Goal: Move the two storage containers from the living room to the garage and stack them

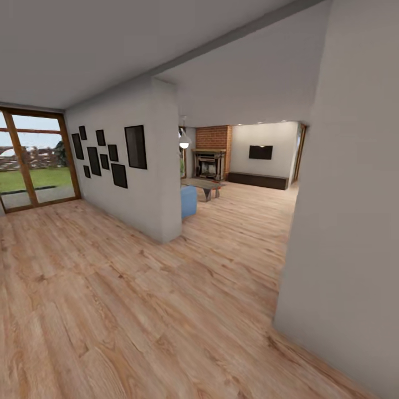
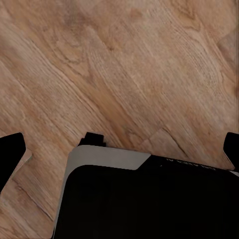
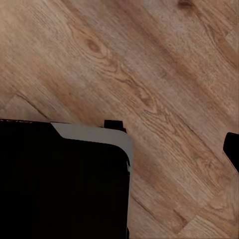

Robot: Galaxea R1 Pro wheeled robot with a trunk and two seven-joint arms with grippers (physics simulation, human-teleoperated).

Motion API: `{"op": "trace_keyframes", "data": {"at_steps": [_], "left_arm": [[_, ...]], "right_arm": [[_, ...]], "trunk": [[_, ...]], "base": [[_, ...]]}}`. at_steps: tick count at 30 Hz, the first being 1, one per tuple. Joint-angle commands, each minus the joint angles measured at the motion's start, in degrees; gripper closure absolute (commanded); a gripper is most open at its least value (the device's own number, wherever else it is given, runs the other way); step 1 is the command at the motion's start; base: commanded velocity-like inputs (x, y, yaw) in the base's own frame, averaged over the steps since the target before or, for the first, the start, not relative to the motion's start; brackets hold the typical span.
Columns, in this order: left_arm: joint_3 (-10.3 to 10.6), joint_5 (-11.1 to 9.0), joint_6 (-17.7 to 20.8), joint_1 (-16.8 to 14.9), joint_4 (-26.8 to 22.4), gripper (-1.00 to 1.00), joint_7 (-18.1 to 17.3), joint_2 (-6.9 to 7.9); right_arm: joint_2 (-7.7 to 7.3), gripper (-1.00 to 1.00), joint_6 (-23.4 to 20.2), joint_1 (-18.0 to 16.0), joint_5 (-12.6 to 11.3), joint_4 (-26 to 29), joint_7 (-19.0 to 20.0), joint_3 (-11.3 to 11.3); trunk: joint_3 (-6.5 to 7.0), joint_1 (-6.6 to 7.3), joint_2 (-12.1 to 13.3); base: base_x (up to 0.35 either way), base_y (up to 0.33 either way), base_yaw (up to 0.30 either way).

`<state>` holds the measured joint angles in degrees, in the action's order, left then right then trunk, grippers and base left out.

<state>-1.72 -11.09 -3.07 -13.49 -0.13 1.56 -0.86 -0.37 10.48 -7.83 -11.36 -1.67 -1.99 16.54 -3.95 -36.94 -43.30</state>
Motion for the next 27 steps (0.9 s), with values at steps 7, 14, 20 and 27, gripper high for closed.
{"op": "trace_keyframes", "data": {"at_steps": [7,14,20,27], "left_arm": [[-0.1,-0.2,-0.2,0.0,0.0,-1.0,0.1,0.05],[-0.1,-0.2,-0.2,0.0,0.0,-1.0,0.1,0.0],[-0.2,-0.2,-0.2,0.0,0.0,-1.0,0.1,0.03],[-0.2,-0.2,-0.3,0.0,0.0,-1.0,0.1,0.07]], "right_arm": [[0.06,-1.0,0.2,-0.1,-0.4,-0.2,-0.3,0.6],[0.12,-1.0,0.2,-0.1,-0.5,-0.2,-0.6,0.5],[0.17,-1.0,0.2,-0.1,-0.6,-0.2,-0.7,0.4],[0.11,-1.0,0.2,-0.1,-0.5,-0.2,-0.6,0.5]], "trunk": [[-0.09,-0.05,-0.1],[-0.09,-0.05,-0.1],[-0.09,-0.05,-0.1],[-0.09,-0.05,-0.1]], "base": [[0.322,0.0,0.0],[0.323,0.0,0.114],[0.322,0.0,0.253],[0.322,0.0,0.07]]}}
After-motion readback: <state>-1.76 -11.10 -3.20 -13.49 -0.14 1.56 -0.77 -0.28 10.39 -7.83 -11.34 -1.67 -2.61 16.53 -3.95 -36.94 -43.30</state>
